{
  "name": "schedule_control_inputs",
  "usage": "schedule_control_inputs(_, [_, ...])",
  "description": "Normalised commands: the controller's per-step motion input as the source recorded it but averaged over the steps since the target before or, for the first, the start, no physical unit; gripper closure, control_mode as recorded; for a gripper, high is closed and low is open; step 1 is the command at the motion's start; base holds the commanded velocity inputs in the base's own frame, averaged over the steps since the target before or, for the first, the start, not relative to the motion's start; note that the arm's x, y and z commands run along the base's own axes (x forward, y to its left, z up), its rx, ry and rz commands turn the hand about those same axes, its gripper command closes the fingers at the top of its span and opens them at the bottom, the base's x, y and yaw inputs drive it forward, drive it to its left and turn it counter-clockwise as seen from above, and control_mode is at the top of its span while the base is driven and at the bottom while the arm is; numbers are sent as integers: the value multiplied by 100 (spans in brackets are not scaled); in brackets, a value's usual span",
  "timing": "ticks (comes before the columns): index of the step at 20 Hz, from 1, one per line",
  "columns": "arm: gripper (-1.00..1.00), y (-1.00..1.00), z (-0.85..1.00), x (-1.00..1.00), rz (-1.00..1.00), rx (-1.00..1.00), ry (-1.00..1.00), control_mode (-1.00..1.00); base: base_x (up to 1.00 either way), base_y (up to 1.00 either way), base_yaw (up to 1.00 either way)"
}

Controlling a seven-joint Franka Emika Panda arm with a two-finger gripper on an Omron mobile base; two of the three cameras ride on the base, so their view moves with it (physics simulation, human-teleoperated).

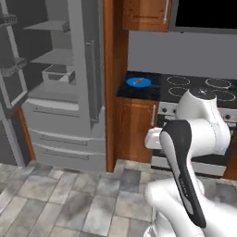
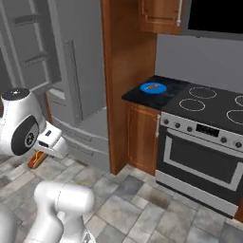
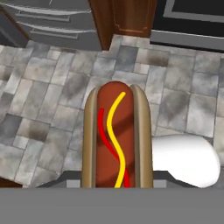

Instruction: Place the cold items (kiwi and pear) from the fridge in one tupperware on the dining counter. Place the warm items (hot dog and kebab skewer) in the stove area in another tupperware.

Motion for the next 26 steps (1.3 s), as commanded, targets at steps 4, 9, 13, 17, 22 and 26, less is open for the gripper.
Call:
schedule_control_inputs(4, [100,0,0,0,0,0,0,100,-60,74,56])
schedule_control_inputs(9, [100,0,0,0,0,0,0,100,-20,66,60])
schedule_control_inputs(13, [100,0,0,0,0,0,0,100,33,36,58])
schedule_control_inputs(17, [100,0,0,0,0,0,0,100,87,-3,46])
schedule_control_inputs(22, [100,0,0,0,0,0,0,100,88,-6,43])
schedule_control_inputs(26, [100,0,0,0,0,0,0,100,93,-6,47])
